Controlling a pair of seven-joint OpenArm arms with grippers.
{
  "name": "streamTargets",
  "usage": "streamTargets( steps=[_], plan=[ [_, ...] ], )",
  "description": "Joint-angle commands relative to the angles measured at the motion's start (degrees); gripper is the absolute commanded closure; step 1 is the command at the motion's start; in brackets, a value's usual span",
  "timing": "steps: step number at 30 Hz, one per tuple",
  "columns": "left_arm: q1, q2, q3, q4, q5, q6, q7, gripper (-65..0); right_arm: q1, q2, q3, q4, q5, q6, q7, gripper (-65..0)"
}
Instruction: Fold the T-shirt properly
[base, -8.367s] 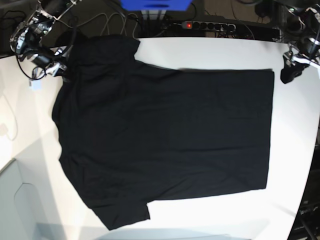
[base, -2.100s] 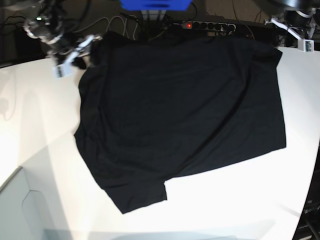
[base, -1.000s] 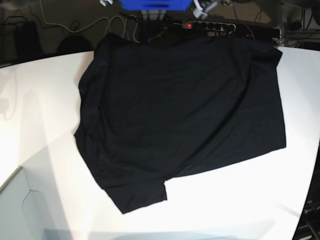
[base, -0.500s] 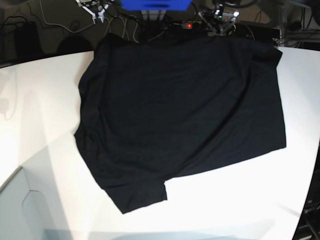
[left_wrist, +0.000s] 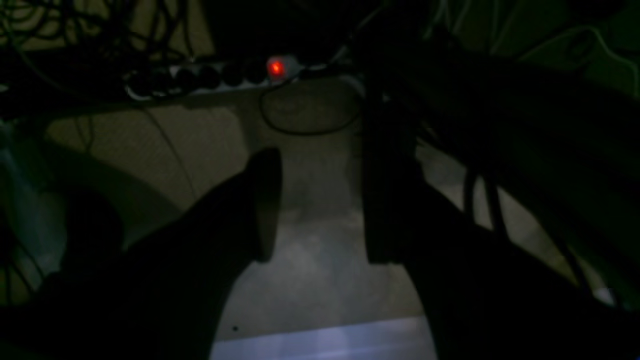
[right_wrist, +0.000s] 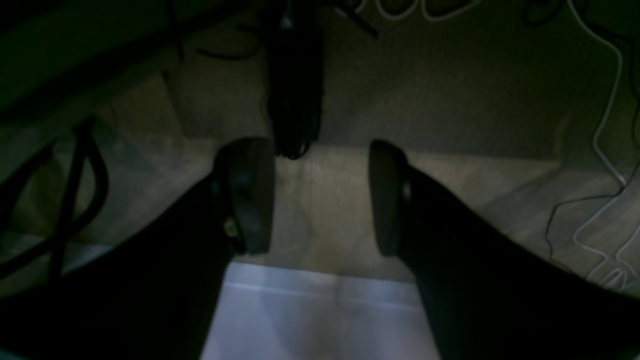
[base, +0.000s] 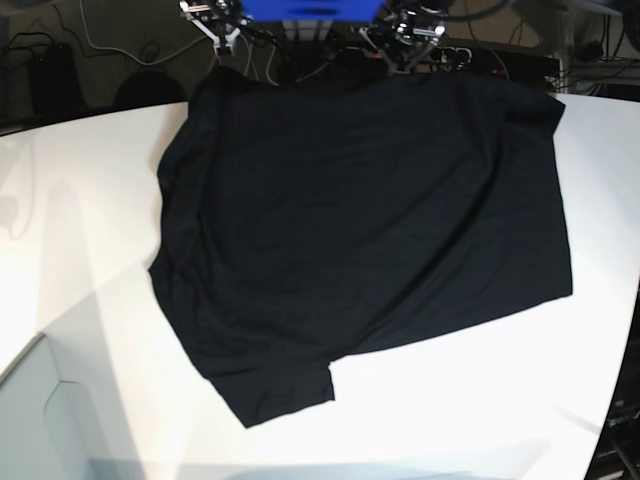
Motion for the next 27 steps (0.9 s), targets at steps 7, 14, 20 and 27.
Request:
streamTargets(
  steps=[7, 14, 20, 27],
  plan=[
    [1.6, -0.5, 0.0, 0.2, 0.2, 0.4, -0.2, -26.0, -1.0, -0.7, 0.0, -6.1, 0.4, 0.8, 0.4, -30.3],
    [1.8, 2.1, 0.1, 0.2, 0.2, 0.4, -0.3, -26.0, 3.0, -0.5, 0.0, -14.1, 0.4, 0.8, 0.4, -30.3],
    [4.1, 4.2, 3.9, -2.5, 2.5, 0.5, -0.3, -26.0, 3.5, -2.2, -0.3, -17.1, 0.2, 0.8, 0.4, -30.3],
    [5.3, 7.1, 22.4, -13.7, 17.6, 0.5, -0.3, -26.0, 2.8, -4.2, -0.5, -17.1, 0.0, 0.8, 0.4, -30.3]
  ],
)
